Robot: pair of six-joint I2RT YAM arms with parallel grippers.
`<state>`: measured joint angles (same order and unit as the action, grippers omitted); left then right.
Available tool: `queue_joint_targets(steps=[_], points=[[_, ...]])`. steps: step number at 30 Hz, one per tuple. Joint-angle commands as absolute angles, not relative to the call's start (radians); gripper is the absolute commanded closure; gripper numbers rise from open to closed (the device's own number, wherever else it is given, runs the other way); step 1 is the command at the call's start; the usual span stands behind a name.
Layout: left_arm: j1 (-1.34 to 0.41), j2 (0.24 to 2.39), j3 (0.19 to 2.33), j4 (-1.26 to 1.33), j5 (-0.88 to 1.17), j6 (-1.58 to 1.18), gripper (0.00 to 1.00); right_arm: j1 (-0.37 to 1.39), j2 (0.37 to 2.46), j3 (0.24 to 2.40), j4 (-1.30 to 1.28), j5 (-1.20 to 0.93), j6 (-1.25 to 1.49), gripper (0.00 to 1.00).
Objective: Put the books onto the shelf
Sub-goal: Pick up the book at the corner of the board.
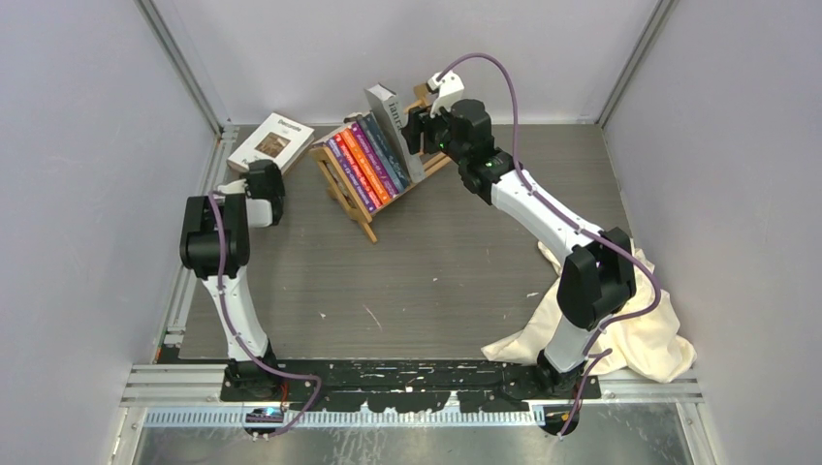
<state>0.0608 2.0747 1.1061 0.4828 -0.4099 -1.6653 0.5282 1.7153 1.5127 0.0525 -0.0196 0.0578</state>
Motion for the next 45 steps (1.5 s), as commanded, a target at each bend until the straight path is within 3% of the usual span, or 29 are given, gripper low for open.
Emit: queue_joint_targets(steps=[1, 9, 22, 32, 45], points=[[0.07, 2.102, 1.15, 0.57, -0.392, -1.642, 0.64, 0.534, 1.706, 1.56, 0.107, -0.013, 0.048, 0.33], [0.076, 2.146, 1.179, 0.606, -0.345, -1.643, 1.0, 0.534, 1.704, 1.559, 0.107, -0.003, 0.04, 0.33], [0.077, 1.998, 1.059, 0.658, -0.358, -1.569, 1.0, 0.533, 1.647, 1.545, 0.081, 0.032, 0.03, 0.33], [0.08, 1.73, 0.88, 0.617, -0.394, -1.489, 1.0, 0.536, 1.547, 1.488, 0.059, 0.039, 0.05, 0.33], [0.105, 1.262, 0.744, 0.335, -0.462, -1.374, 1.0, 0.573, 1.48, 1.515, -0.069, 0.042, 0.064, 0.33]])
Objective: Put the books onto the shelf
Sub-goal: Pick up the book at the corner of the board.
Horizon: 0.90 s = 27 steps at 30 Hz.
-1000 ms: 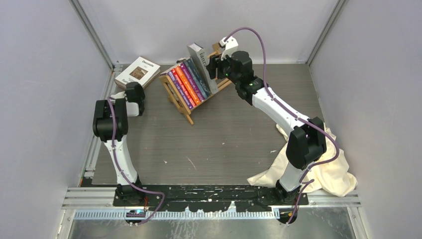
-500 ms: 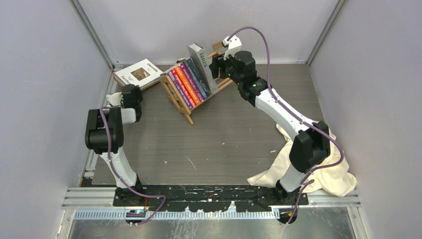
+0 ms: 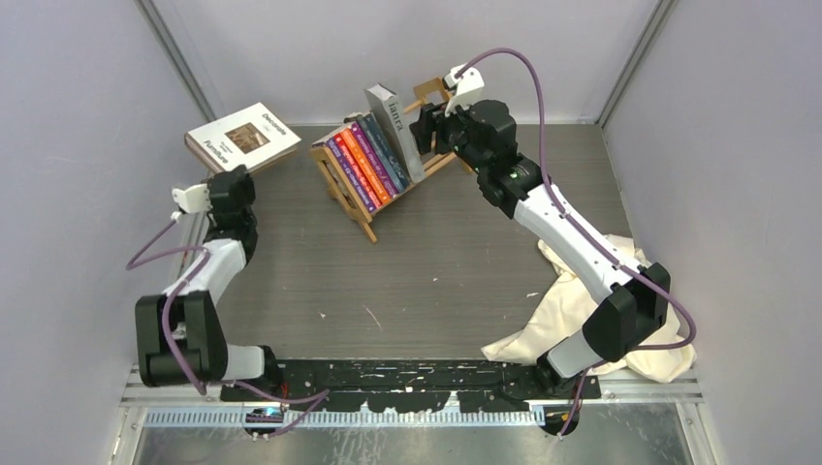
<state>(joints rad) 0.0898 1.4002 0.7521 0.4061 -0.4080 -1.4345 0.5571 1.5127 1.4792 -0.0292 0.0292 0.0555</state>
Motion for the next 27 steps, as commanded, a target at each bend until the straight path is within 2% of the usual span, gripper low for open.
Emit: queue_joint_targets(steps=[1, 12, 18, 27], points=[[0.107, 1.224, 0.739, 0.311, -0.465, -1.365, 1.0, 0.576, 1.483, 1.524, -0.079, 0.043, 0.071, 0.33], [0.11, 0.939, 0.815, 0.078, -0.422, -1.324, 1.0, 0.578, 1.582, 1.676, -0.118, -0.076, 0.31, 0.34], [0.109, 0.882, 0.872, 0.024, -0.388, -1.355, 1.0, 0.58, 1.655, 1.759, -0.133, -0.216, 0.503, 0.29], [0.069, 0.885, 0.947, 0.013, -0.318, -1.43, 1.0, 0.59, 1.684, 1.673, 0.095, -0.335, 0.749, 0.2]])
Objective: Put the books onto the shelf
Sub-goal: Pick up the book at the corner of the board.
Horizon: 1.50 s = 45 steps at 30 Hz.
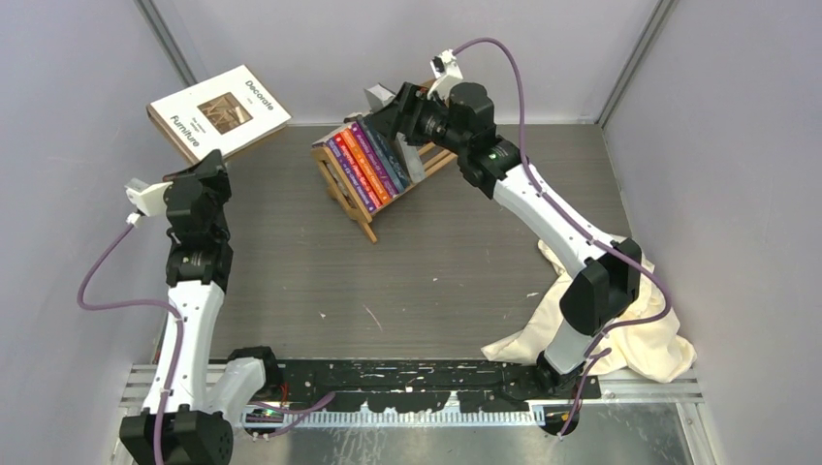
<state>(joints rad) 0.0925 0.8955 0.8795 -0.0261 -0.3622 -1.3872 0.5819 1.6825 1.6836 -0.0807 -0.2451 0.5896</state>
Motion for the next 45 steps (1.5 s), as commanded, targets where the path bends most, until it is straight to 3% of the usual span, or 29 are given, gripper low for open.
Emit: queue_joint_targets(steps=[1, 14, 29, 34, 45], points=[[0.062, 0.891, 0.952, 0.017, -0.309, -1.44, 1.0, 0.591, 1.69, 1.672, 0.116, -0.349, 0.771, 0.18], [-0.092, 0.939, 1.002, 0.055, -0.233, -1.498, 1.0, 0.595, 1.739, 1.66, 0.269, -0.425, 0.924, 0.14], [-0.127, 0.932, 1.002, 0.096, -0.209, -1.579, 1.0, 0.594, 1.766, 1.629, 0.311, -0.426, 0.972, 0.1], [-0.15, 0.936, 1.01, 0.106, -0.21, -1.587, 1.0, 0.594, 1.783, 1.624, 0.341, -0.427, 0.995, 0.0], [-0.231, 0.94, 1.015, 0.103, -0.239, -1.597, 1.0, 0.594, 1.813, 1.636, 0.39, -0.422, 1.031, 0.0]])
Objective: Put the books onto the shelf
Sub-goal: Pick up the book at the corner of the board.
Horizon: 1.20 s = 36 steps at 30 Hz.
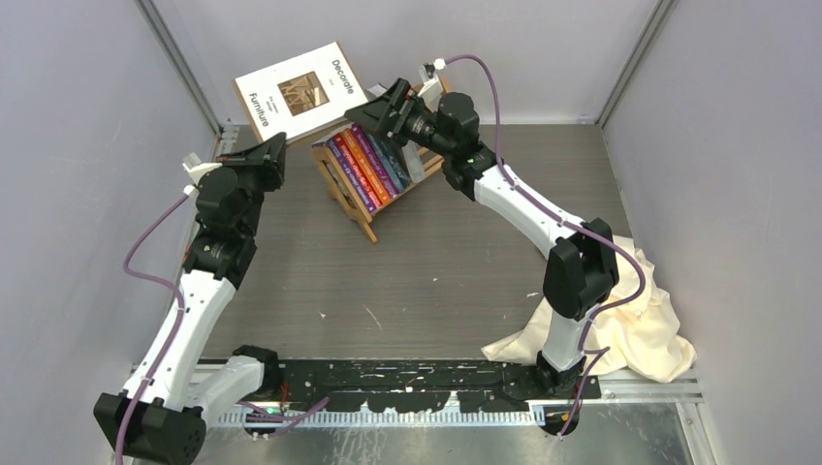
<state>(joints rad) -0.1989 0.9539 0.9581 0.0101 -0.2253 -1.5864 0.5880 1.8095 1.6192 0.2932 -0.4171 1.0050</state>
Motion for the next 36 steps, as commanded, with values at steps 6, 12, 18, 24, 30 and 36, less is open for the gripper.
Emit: queue_joint_targets(steps=[6, 12, 18, 24, 30, 36], points=[[-0.268, 0.943, 1.021, 0.101, -0.258, -1.594, 1.0, 0.595, 1.834, 1.658, 0.417, -0.419, 1.057, 0.0], [-0.313, 0.959, 1.035, 0.101, -0.273, -1.584, 1.0, 0.594, 1.852, 1.677, 0.44, -0.416, 1.077, 0.0], [-0.354, 0.971, 1.034, 0.101, -0.298, -1.571, 1.0, 0.595, 1.858, 1.684, 0.466, -0.414, 1.089, 0.02], [-0.381, 0.991, 1.034, 0.112, -0.299, -1.566, 1.0, 0.594, 1.853, 1.685, 0.477, -0.411, 1.092, 0.12], [-0.393, 0.991, 1.027, 0.111, -0.296, -1.557, 1.0, 0.585, 1.842, 1.668, 0.483, -0.409, 1.094, 0.32], [-0.393, 0.982, 1.02, 0.097, -0.293, -1.557, 1.0, 0.577, 1.836, 1.657, 0.485, -0.409, 1.095, 0.47]])
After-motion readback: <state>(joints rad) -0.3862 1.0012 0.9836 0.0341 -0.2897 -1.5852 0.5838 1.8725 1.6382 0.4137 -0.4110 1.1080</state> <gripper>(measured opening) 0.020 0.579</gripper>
